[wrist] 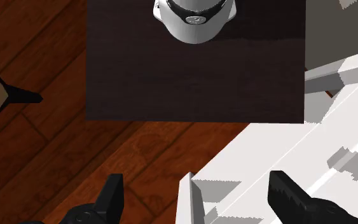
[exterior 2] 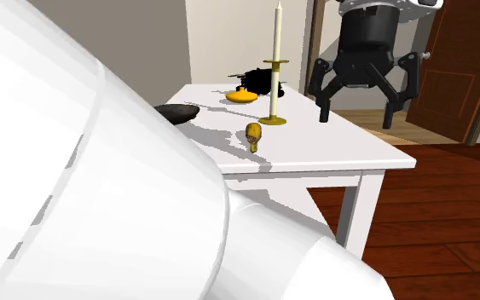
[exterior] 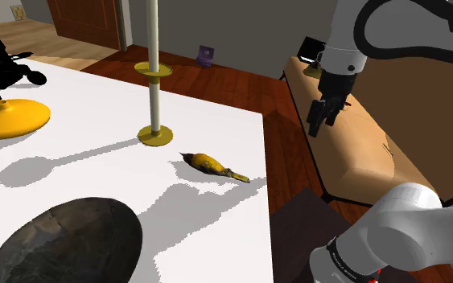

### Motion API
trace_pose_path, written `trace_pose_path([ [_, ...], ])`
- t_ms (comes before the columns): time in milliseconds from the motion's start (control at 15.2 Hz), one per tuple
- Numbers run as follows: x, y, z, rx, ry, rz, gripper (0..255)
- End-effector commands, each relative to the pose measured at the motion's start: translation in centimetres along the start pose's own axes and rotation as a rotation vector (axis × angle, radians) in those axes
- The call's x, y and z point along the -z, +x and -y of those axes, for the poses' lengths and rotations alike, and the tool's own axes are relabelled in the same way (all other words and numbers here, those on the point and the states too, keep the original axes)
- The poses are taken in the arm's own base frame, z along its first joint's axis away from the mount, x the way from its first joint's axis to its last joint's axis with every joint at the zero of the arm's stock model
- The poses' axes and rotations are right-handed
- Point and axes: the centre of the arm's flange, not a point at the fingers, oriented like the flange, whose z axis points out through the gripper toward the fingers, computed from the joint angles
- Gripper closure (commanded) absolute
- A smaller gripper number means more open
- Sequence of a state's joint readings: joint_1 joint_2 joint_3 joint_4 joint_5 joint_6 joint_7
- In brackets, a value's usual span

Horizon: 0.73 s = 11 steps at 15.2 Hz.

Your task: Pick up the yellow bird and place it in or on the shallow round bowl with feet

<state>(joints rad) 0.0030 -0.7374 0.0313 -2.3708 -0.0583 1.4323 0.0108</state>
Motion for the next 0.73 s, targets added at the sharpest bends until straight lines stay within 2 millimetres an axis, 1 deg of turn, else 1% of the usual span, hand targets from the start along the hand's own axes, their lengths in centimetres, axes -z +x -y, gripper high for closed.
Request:
trace_pose_path([
  [0,0.0,0.0,0.0,0.0,0.0,0.0,0],
  [330,-0.7,2.7,5.8,0.096,-0.003,-0.029,0],
  [660,-1.4,4.9,11.7,0.193,-0.006,-0.058,0],
])
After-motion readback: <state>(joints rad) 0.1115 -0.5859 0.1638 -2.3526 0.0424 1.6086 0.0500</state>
